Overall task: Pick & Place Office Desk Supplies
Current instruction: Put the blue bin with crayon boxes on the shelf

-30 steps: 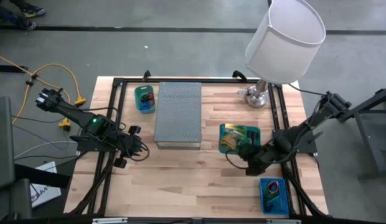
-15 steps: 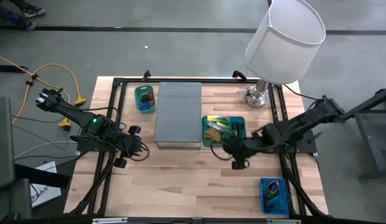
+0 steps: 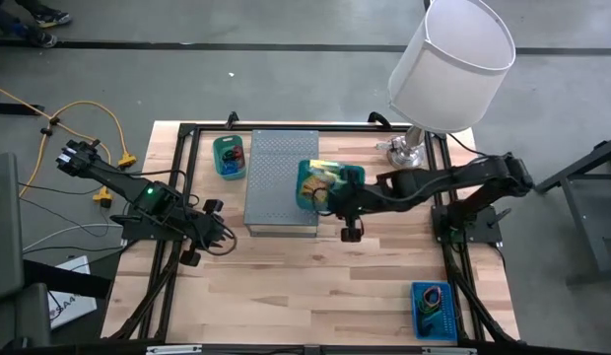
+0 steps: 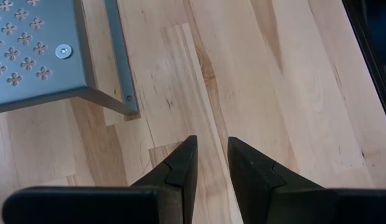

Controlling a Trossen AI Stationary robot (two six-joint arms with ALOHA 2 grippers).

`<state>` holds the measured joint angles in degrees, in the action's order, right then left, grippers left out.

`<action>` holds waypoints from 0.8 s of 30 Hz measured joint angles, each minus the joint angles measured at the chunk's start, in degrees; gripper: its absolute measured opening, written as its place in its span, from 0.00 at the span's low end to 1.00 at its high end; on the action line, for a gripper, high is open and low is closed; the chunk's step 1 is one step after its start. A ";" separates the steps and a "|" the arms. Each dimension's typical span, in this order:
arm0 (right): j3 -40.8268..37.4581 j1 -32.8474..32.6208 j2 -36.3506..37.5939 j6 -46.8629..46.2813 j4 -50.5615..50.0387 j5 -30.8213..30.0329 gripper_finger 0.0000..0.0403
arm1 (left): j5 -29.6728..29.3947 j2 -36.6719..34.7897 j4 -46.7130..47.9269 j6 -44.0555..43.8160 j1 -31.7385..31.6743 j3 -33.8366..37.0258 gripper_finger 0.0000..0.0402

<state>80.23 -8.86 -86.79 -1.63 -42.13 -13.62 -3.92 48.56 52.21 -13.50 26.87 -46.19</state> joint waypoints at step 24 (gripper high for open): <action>-0.09 2.47 -4.62 4.72 7.15 0.50 0.01 | 0.00 0.00 -0.44 -0.01 -0.01 0.00 0.21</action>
<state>80.14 -6.39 -91.42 3.08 -34.99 -13.12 -3.92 48.56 51.77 -13.51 26.86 -46.19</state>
